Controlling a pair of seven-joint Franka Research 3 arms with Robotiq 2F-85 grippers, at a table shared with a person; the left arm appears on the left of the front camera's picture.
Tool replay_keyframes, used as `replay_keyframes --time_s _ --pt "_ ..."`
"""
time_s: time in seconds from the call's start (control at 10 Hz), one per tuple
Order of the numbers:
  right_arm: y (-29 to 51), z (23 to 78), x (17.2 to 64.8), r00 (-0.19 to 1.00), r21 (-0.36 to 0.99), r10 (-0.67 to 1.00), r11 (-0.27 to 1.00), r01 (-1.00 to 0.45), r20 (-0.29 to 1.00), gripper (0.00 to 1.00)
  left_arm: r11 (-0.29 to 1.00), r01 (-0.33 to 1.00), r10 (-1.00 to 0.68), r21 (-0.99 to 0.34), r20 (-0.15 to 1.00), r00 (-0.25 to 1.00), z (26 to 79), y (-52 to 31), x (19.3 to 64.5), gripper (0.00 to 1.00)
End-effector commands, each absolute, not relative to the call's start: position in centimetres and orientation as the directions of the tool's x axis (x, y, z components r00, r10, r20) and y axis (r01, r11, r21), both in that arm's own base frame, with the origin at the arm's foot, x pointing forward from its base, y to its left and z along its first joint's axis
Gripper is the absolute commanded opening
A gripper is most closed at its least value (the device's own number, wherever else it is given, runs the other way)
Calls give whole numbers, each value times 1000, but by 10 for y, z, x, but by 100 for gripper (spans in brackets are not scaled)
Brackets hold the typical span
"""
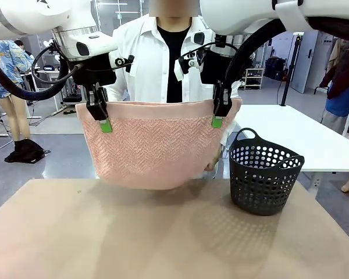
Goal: Fold the towel.
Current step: Release the end of the 100 cm Hotel Towel you were holding.
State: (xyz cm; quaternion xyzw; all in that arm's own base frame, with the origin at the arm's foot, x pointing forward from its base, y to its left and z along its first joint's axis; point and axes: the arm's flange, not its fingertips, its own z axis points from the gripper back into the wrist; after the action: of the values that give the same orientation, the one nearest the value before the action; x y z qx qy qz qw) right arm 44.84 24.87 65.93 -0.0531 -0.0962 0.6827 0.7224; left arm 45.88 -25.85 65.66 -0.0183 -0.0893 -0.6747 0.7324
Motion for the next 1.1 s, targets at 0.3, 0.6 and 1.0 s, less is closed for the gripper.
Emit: replay_keyframes --time_s 0.3,0.6,1.0 --pt "247 661 448 46 -215 997 58 -975 60 0 85 991 -986 100 152 69 660 -258 459 0" --pt "247 661 448 46 -215 997 58 -975 60 0 85 991 -986 100 152 69 660 -258 459 0" --pt "247 661 448 46 -215 997 58 -975 60 0 85 991 -986 100 152 69 660 -258 459 0"
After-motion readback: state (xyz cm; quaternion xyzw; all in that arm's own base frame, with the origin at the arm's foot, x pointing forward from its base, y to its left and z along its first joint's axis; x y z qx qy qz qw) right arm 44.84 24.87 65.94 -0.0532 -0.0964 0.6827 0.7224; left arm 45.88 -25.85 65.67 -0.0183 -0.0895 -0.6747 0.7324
